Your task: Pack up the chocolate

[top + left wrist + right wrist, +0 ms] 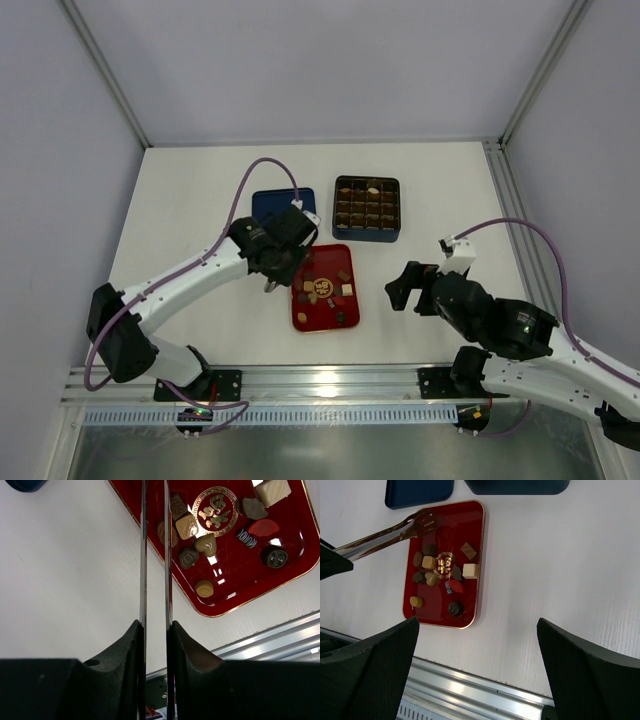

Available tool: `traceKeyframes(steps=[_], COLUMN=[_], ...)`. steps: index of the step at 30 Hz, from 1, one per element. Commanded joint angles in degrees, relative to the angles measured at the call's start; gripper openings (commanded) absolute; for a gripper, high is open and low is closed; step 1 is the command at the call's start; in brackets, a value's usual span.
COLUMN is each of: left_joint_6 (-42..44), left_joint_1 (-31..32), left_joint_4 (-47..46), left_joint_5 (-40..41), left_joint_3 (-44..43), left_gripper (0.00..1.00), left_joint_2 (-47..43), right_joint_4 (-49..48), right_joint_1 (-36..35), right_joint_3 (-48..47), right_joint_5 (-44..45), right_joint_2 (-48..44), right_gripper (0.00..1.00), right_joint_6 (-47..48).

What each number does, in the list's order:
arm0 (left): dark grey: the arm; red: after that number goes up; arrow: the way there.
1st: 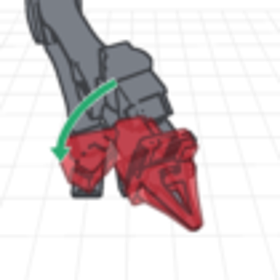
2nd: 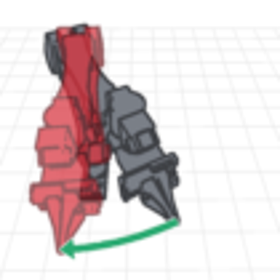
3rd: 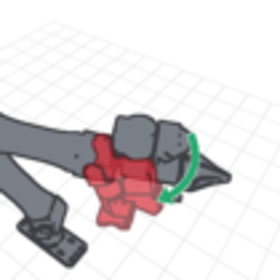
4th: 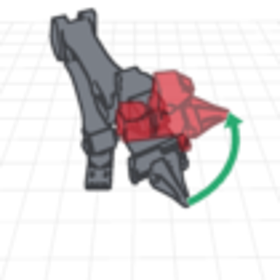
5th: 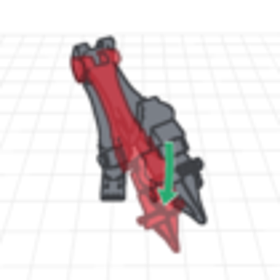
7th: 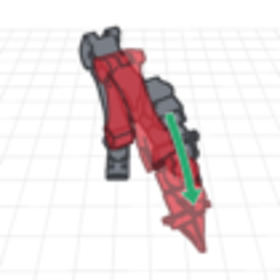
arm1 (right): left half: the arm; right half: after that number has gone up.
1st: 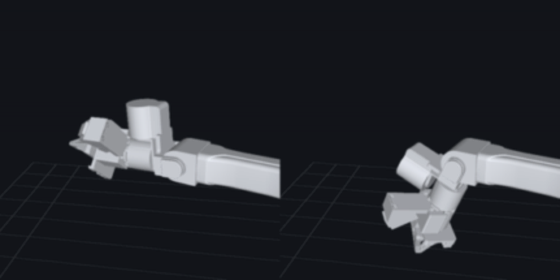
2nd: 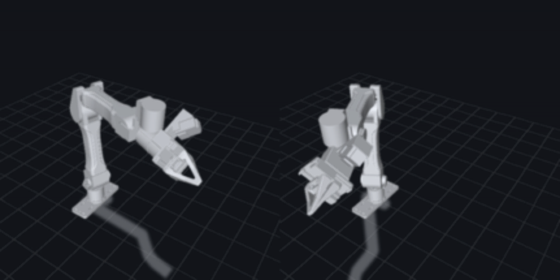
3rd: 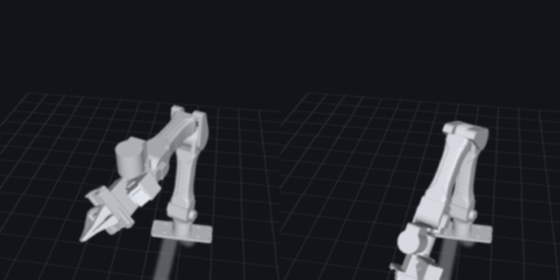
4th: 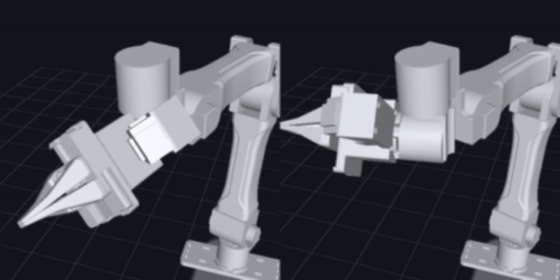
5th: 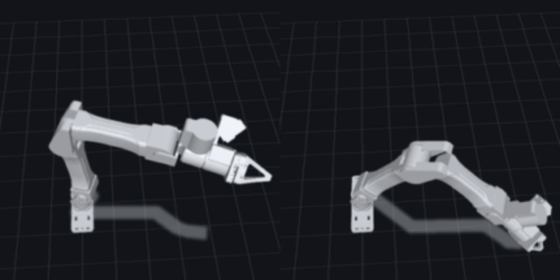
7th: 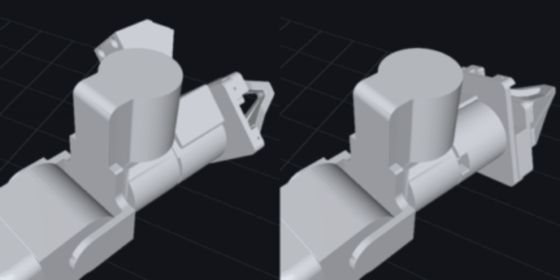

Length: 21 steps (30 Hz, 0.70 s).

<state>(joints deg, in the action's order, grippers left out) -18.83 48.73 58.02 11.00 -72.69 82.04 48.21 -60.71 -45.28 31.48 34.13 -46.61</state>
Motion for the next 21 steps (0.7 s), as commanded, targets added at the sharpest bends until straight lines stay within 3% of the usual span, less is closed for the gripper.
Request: traceKeyframes(steps=[1, 10, 21], left_joint_6=[1.08, 0.02, -1.83], left_joint_1=[-0.04, -0.04, -0.13], left_joint_4=[0.87, 1.31, -8.87], left_joint_5=[0.42, -0.46, -1.51], left_joint_3=[-2.81, -10.01, -33.82], left_gripper=[0.11, 0.09, 0.07], left_joint_2=[-0.39, -1.10, 17.00], right_joint_4=[-0.48, -0.74, -0.66], right_joint_1=[-0.29, -0.29, -0.29], right_joint_3=[-2.45, -4.38, -7.63], right_joint_5=[2.00, 2.71, 1.74], right_joint_2=[0.06, -0.03, -0.82], right_gripper=[1.00, 1.00, 1.00], right_joint_6=[1.17, 1.52, 2.84])
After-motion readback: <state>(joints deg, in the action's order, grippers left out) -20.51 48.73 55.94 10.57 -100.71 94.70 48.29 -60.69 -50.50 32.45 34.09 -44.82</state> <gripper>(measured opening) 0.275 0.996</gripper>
